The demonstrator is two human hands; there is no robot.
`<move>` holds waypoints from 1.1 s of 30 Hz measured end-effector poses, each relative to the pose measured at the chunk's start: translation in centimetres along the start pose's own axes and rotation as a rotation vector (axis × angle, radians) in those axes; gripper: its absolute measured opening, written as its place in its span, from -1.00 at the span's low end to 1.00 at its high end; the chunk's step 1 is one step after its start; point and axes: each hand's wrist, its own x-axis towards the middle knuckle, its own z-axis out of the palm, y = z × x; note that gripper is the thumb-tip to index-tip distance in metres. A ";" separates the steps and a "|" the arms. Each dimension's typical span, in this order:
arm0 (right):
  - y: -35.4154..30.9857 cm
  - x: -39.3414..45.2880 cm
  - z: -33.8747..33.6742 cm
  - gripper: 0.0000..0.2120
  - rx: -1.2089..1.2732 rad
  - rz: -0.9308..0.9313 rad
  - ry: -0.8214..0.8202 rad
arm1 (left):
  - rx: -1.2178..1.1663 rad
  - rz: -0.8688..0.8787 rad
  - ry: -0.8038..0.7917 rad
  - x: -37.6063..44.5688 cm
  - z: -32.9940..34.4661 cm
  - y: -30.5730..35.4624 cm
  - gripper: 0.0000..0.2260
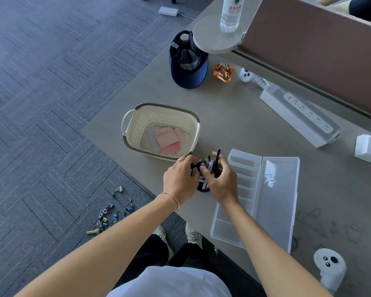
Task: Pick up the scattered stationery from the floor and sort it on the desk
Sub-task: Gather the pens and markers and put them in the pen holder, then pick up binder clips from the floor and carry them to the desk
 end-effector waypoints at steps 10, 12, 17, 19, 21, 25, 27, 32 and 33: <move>-4.1 -0.1 -1.2 -0.54 -0.221 -0.395 0.122 | 0.148 0.239 0.186 -0.4 -2.5 -0.4 -0.82; -5.7 0.2 -1.0 -0.57 -0.279 -0.493 0.092 | 0.176 0.257 0.273 -0.3 -3.6 -0.9 -0.79; -10.2 0.7 1.6 -0.60 -0.420 -0.690 -0.014 | 0.204 0.112 0.392 -0.8 -6.6 -4.2 -0.75; -11.9 0.5 3.8 -0.59 -0.451 -0.751 -0.068 | 0.199 0.022 0.422 -1.5 -7.9 -6.2 -0.72; -13.6 -0.1 6.2 -0.57 -0.475 -0.806 -0.115 | 0.180 -0.058 0.451 -2.5 -9.2 -8.5 -0.69; -16.5 -2.6 12.2 -0.56 -0.486 -0.913 -0.232 | 0.150 -0.220 0.496 -5.5 -11.8 -14.1 -0.65; -17.6 -4.2 15.5 -0.55 -0.498 -0.970 -0.282 | 0.132 -0.290 0.528 -7.3 -13.0 -17.3 -0.68; -19.1 -9.3 24.2 -0.51 -0.496 -1.012 -0.419 | 0.085 -0.437 0.558 -12.4 -15.6 -25.4 -0.66; -19.2 -10.3 25.8 -0.51 -0.500 -1.011 -0.446 | 0.068 -0.462 0.556 -13.4 -15.9 -27.0 -0.66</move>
